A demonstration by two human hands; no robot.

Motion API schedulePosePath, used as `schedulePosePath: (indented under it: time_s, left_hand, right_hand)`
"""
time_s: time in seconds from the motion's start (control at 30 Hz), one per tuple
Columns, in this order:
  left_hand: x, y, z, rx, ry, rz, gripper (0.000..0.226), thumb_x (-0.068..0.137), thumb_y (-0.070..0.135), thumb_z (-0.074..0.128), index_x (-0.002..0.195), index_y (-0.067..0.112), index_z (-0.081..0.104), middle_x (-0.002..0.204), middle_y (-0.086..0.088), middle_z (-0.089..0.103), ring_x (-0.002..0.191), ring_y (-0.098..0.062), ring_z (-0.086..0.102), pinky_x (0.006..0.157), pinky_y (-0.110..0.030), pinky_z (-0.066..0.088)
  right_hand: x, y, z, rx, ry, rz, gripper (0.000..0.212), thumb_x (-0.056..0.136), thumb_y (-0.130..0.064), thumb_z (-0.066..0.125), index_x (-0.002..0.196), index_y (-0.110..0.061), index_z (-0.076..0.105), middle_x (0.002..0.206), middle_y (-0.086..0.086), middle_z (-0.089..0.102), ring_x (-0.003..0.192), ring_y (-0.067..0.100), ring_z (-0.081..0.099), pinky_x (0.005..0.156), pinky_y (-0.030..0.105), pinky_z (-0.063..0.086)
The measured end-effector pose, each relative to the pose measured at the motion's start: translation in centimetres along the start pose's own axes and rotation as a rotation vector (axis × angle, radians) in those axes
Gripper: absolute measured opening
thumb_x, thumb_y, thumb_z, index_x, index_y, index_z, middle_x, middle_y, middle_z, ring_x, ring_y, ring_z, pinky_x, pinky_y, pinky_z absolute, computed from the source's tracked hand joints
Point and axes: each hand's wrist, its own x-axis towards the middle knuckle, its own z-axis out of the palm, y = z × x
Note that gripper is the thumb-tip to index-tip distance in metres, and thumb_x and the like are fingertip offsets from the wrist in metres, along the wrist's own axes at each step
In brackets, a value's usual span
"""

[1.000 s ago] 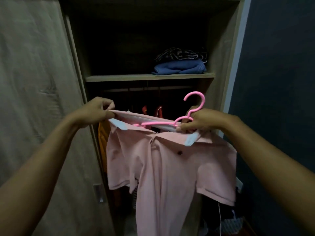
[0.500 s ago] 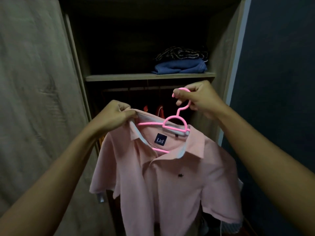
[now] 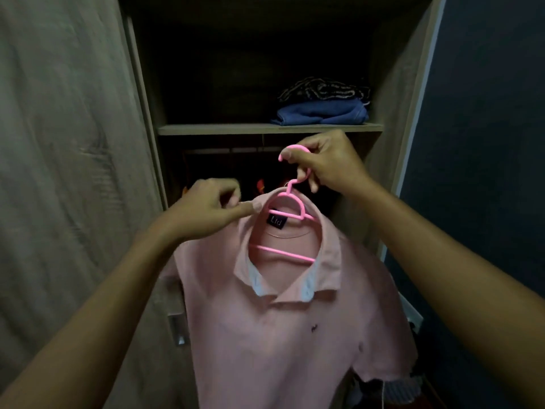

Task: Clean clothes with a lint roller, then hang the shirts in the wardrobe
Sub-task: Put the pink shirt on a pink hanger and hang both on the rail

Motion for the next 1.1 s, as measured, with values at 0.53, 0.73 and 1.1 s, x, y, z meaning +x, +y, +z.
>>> schedulePosePath:
  time_s: [0.53,0.73,1.1]
  left_hand:
    - [-0.2,-4.7,2.4,0.075,-0.084,-0.051,0.026,0.099,0.054,0.039,0.082,0.035,0.046,0.083,0.016,0.053,0.079,-0.014,0.055,0.070,-0.034,0.040]
    - [1.1,-4.7,4.8,0.011,-0.166,-0.091,0.043,0.098,0.057,0.041,0.089,0.020,0.061,0.089,-0.001,0.065,0.081,-0.019,0.062,0.068,-0.036,0.050]
    - [5.7,-5.6,12.7,-0.075,-0.231,-0.126,0.040,0.098,0.053,0.050,0.091,0.020,0.070,0.084,0.002,0.068,0.081,-0.014,0.064,0.074,-0.038,0.052]
  right_hand:
    - [-6.8,5.1,-2.3,-0.508,-0.404,0.260,0.048,0.085,-0.059,0.064,0.089,-0.012,0.072,0.085,0.013,0.070,0.077,0.030,0.065,0.068,0.044,0.053]
    - [-6.3,4.3,-4.0,-0.448,-0.444,0.343,0.053,0.084,-0.063,0.065,0.077,-0.012,0.074,0.080,0.016,0.069,0.060,0.019,0.056,0.058,0.034,0.046]
    - [-5.4,3.1,-9.1,-0.837,-0.428,0.410,0.044,0.090,-0.052,0.065,0.071,-0.013,0.072,0.065,-0.001,0.064,0.064,0.016,0.057,0.061,0.032,0.045]
